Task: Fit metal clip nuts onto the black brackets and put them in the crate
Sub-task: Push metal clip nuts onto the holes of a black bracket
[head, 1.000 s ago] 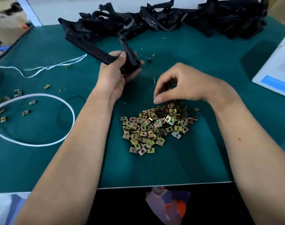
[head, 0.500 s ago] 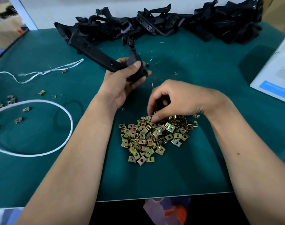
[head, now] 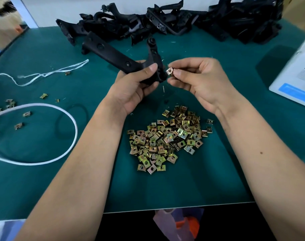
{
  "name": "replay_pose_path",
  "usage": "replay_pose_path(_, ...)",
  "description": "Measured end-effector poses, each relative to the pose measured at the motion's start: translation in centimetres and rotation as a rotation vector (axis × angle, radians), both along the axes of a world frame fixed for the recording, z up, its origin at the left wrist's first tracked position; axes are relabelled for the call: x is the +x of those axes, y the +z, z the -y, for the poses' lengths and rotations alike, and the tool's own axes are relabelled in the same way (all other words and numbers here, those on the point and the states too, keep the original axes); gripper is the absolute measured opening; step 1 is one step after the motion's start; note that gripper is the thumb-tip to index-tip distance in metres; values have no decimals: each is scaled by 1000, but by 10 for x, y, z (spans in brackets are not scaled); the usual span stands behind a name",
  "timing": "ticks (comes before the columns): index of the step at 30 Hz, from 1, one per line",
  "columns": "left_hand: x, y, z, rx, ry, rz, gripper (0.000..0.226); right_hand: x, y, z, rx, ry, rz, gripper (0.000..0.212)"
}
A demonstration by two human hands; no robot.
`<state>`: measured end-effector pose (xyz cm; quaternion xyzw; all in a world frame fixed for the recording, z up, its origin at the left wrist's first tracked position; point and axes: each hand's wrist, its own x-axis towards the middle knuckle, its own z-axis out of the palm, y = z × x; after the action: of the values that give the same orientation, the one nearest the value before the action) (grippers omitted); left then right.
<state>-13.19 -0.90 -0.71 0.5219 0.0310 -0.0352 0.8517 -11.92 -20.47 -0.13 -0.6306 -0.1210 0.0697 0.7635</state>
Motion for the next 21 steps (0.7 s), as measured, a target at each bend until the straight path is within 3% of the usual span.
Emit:
replay_pose_path(4, 0, 0, 0, -29, 30, -23, 33, -1, -2, -2, 55, -21, -45, 20)
replay_pose_path(7, 0, 1, 0, -14, 30, -31, 34, -1, -1, -1, 19, -63, -24, 18)
replay_pose_path(12, -1, 2, -1, -2, 17, -25, 33, 0, -3, 0, -351, -108, 135, 13)
replay_pose_path(15, -1, 2, -1, 3, 38, -34, 39, -1, -4, -1, -428, -81, 151, 14)
replay_pose_path(21, -2, 1, -2, 36, -24, -26, 11, 1, -6, -1, -375, -96, 117, 7)
